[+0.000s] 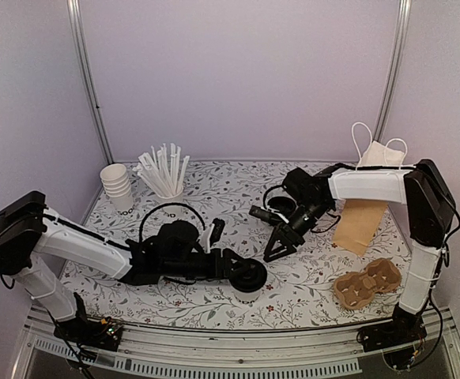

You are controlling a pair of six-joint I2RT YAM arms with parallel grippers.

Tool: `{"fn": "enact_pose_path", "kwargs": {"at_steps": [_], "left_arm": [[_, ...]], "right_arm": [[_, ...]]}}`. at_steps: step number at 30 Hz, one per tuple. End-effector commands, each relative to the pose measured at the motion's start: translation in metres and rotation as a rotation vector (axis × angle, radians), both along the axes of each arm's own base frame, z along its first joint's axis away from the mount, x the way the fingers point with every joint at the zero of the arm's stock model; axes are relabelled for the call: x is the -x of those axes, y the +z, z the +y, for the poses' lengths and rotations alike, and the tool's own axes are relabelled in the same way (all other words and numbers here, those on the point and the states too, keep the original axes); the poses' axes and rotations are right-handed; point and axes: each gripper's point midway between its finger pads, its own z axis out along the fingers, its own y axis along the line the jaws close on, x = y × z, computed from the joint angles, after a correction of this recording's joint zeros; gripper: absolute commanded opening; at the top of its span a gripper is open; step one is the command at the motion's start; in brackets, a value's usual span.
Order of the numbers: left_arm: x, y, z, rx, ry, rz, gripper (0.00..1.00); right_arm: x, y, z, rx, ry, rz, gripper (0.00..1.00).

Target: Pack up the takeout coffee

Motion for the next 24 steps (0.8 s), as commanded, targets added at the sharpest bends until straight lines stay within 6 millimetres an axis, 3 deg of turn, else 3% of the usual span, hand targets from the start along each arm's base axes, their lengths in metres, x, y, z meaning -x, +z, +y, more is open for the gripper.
{"fn": "enact_pose_path", "kwargs": {"at_steps": [1,4,6,13,17,24], "left_arm": [[0.023,-0.032,0.026,-0.085,0.074,0.086,0.57],[0.024,-0.035,0.030,-0.094,0.131,0.088,0.55],[0.023,-0.038,0.034,-0.118,0.161,0.081,0.55],[0.020,-0.046,0.041,-0.190,0.227,0.051,0.52],[0.021,-0.047,0.047,-0.230,0.274,0.028,0.50],[0.023,-0.028,0.031,-0.224,0.263,-0.073,0.49]], "right_arm": [[-0.033,-0.006,0.016,0.032,-0.051,-0.074,0.54],[-0.036,-0.003,0.018,0.032,-0.057,-0.081,0.54],[-0.028,0.003,0.015,0.019,-0.051,-0.065,0.56],[0.045,0.017,-0.009,-0.055,0.050,0.144,0.63],[0.073,0.019,-0.008,-0.093,0.112,0.178,0.66],[0.084,0.017,0.010,-0.083,0.159,0.202,0.66]]}}
